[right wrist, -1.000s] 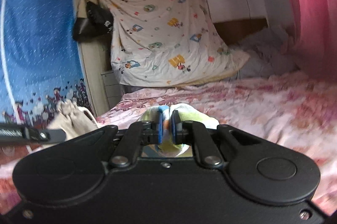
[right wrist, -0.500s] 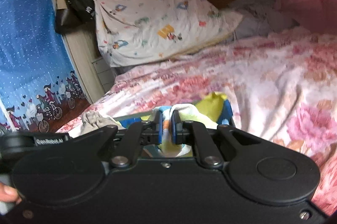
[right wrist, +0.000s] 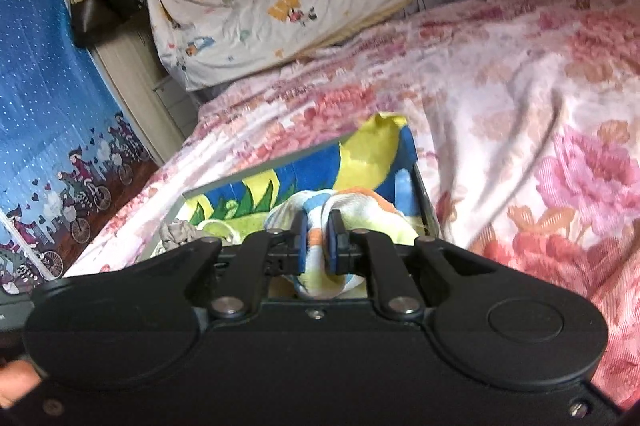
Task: Organize soft objects
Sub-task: 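Lower the pouch onto the tray and open the left gripper while the right gripper releases the striped cloth there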
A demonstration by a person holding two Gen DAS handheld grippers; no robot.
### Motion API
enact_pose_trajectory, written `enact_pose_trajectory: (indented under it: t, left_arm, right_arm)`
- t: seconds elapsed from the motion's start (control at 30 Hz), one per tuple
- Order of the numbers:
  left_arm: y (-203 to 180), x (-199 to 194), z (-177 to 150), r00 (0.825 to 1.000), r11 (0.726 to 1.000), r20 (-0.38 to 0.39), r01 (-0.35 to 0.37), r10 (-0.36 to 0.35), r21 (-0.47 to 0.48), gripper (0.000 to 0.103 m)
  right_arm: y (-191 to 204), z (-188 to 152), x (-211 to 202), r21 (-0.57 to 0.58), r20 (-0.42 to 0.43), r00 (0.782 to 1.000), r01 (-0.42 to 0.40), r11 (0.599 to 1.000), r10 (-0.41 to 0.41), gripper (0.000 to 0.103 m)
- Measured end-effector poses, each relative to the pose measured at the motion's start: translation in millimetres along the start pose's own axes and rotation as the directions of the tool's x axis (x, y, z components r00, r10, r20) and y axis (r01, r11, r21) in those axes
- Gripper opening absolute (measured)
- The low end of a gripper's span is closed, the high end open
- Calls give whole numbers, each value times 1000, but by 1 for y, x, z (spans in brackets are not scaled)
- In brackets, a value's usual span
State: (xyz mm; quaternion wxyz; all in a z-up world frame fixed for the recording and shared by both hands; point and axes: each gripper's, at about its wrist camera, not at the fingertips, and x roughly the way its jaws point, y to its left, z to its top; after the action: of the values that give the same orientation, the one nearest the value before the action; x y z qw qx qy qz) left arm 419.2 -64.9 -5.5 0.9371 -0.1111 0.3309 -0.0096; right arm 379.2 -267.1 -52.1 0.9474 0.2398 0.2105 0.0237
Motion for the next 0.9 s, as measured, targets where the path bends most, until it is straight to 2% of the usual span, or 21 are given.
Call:
enact_pose_trajectory:
  t: [0.23,0.4,0.53,0.6,0.7,0.77,0.8,0.9]
  left_arm:
    - [7,0,0,999,999,-35,4,-5,-32,19]
    - [12,-9,-2,1000,999,-22,12,-13,-48,28]
    - [12,-22,-2,1000,1000,12,11,-11,-12,38]
    - [12,-31,-2,999,1000,32,11,-11,7,47]
    - [13,-46,-1,998,1000,65,9,-11,24,56]
    - [15,-57,0,996,999,86,9,-12,33,66]
    - [16,-64,0,995,999,99,9,-13,39,72]
    - [22,-84,0,990,999,139,9,-15,44,81]
  right_arm:
    - [1,-1,-1,-7,-34,999,3,1000,-4,13]
    - [3,1,-1,-19,-41,999,4,1000,-5,20]
    - [11,3,-3,-64,-40,999,15,998,-17,37]
    - [17,5,-6,-90,-31,999,24,996,-27,44]
    - [23,7,-10,-114,-21,999,27,993,-29,49]
    - [26,9,-13,-125,-12,1000,27,992,-29,57]
    - [29,10,-15,-133,-4,1000,29,991,-30,58]
    - [37,10,-25,-153,10,1000,29,988,-28,64]
